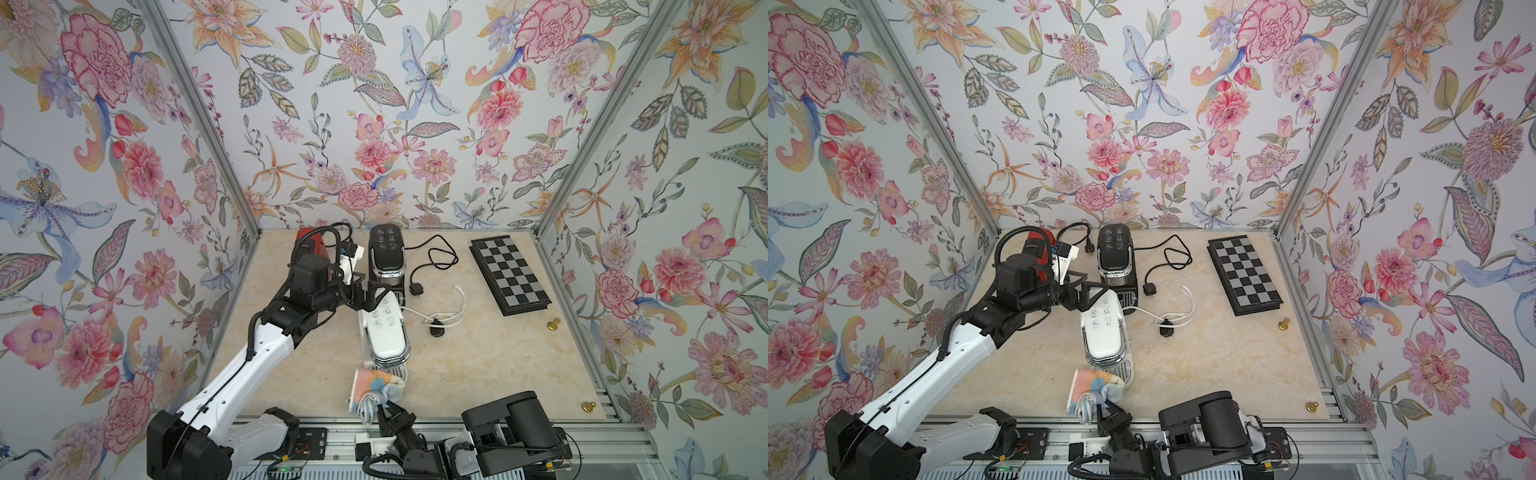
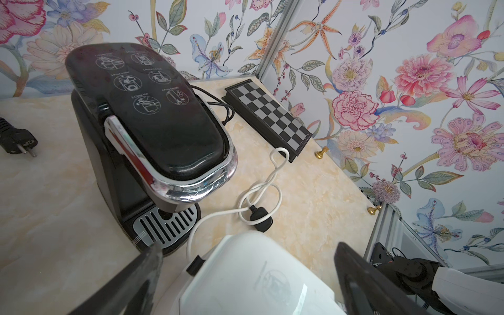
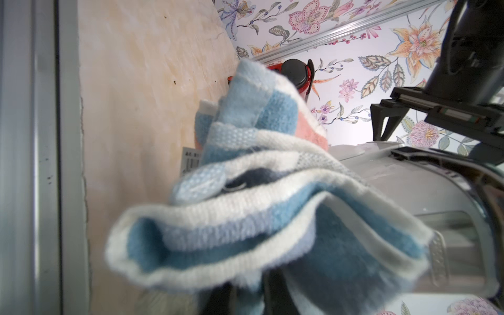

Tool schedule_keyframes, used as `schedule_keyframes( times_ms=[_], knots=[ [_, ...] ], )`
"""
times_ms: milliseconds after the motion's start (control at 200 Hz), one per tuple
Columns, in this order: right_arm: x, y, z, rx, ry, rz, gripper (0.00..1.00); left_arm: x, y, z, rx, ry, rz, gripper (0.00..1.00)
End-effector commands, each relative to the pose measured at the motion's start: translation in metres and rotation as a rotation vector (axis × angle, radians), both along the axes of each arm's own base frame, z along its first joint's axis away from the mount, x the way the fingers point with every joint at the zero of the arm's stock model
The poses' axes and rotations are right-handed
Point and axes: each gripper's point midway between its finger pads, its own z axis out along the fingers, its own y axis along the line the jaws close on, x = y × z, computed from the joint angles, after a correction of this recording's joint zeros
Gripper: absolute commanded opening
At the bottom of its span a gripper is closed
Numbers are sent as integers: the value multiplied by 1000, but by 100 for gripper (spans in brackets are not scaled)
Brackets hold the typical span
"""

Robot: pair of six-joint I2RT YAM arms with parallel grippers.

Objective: Wipe the surface of a coffee machine
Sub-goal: Wipe the dirt from the surface of the coffee machine.

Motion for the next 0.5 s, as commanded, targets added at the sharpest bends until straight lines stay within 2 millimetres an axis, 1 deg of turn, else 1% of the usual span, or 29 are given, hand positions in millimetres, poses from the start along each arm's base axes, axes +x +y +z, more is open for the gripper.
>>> schedule_keyframes(
  times_ms=[0,55,95,270,375,440,460,495],
  knots=[
    [18,-11,16,24,2,-100,0,2,-4,0,29,-8,3,99],
    [30,-13,5,-13,22,-130,0,3,-7,-2,33,-10,3,99],
    [36,-14,1,-23,27,-137,0,4,-9,-3,36,-10,6,99],
    [64,-9,0,-51,-42,-155,0,8,-18,-3,34,-6,-10,99],
    [72,-5,-4,-79,-76,-138,0,7,-28,3,40,-23,-29,99],
    [77,-6,-9,-90,-66,-131,0,9,-30,3,52,-22,-29,99],
    [77,-2,-11,-95,-58,-107,0,10,-30,2,55,-22,-31,99],
    [82,-3,-14,-103,-48,-106,0,10,-31,1,60,-18,-31,99]
  ],
)
